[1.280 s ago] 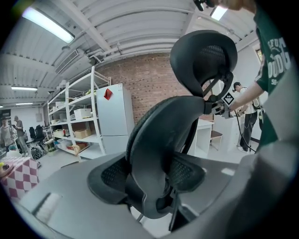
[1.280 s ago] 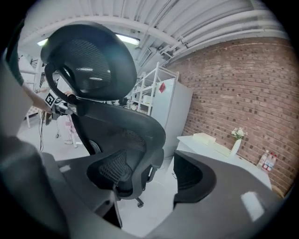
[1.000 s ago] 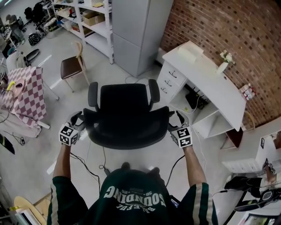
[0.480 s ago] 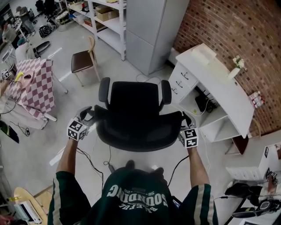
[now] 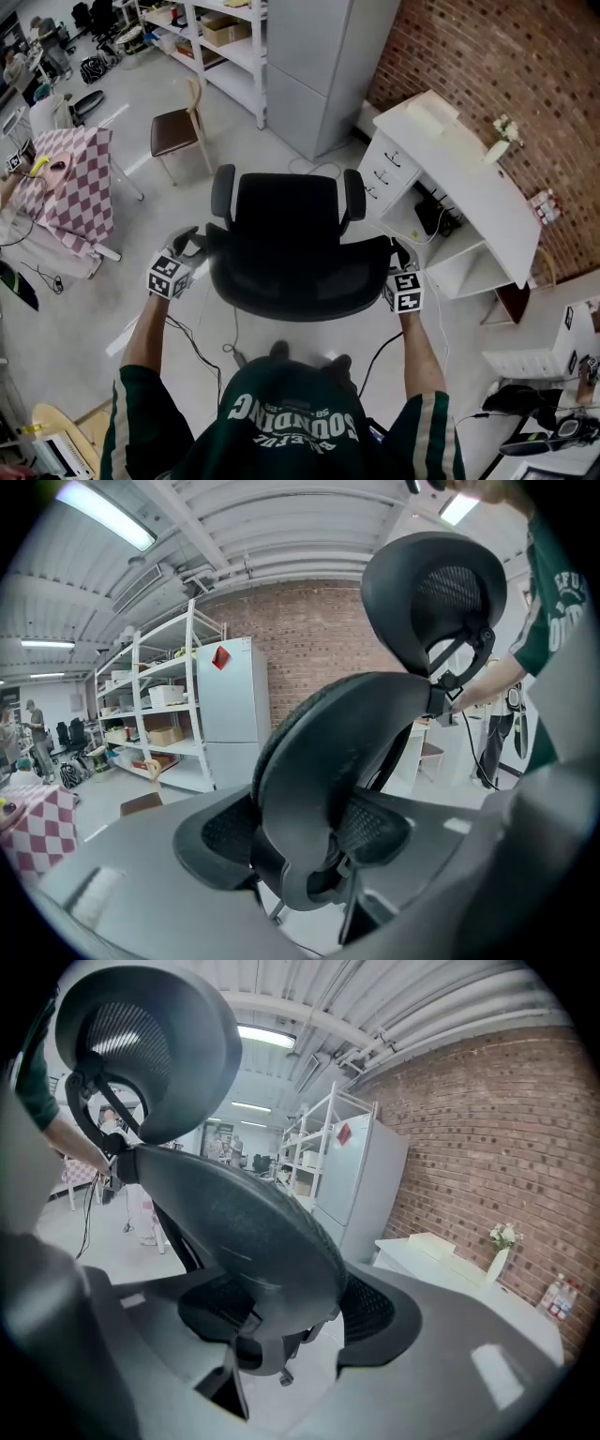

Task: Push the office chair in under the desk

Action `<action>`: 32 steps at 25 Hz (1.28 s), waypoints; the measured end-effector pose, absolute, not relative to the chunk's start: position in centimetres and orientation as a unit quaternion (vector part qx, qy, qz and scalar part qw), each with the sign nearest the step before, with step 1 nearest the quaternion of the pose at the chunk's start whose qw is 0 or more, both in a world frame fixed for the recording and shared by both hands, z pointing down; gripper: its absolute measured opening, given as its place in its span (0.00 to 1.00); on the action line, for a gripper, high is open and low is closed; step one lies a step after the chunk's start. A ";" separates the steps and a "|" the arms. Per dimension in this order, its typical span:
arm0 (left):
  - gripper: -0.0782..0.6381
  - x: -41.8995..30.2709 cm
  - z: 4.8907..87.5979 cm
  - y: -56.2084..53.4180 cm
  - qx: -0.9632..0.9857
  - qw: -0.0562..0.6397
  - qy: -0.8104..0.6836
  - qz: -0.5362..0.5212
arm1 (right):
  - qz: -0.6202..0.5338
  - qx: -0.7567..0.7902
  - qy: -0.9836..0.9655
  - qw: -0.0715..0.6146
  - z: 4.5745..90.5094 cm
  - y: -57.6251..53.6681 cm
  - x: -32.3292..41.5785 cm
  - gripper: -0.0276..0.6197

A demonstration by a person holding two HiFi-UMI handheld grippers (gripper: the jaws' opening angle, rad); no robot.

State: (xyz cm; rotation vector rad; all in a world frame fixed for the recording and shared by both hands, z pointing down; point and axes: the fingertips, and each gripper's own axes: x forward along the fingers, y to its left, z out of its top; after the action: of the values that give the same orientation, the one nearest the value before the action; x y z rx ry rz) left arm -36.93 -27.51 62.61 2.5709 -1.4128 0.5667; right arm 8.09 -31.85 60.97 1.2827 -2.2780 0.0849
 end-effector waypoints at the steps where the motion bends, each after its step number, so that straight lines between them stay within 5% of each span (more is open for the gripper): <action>1: 0.45 -37.0 62.6 -27.4 0.858 0.077 -0.471 0.188 | 0.033 0.476 -0.839 0.260 61.0 -31.7 8.1 0.45; 32: 0.44 -29.2 62.6 -19.6 0.886 0.067 -0.419 0.185 | 0.085 0.575 -0.770 0.262 61.0 -16.0 16.3 0.45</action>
State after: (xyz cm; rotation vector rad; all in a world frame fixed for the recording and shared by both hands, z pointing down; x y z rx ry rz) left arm -29.19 -19.56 62.57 2.6716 -1.2620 0.5587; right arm 16.33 -15.96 60.98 1.5566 -2.0849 0.2307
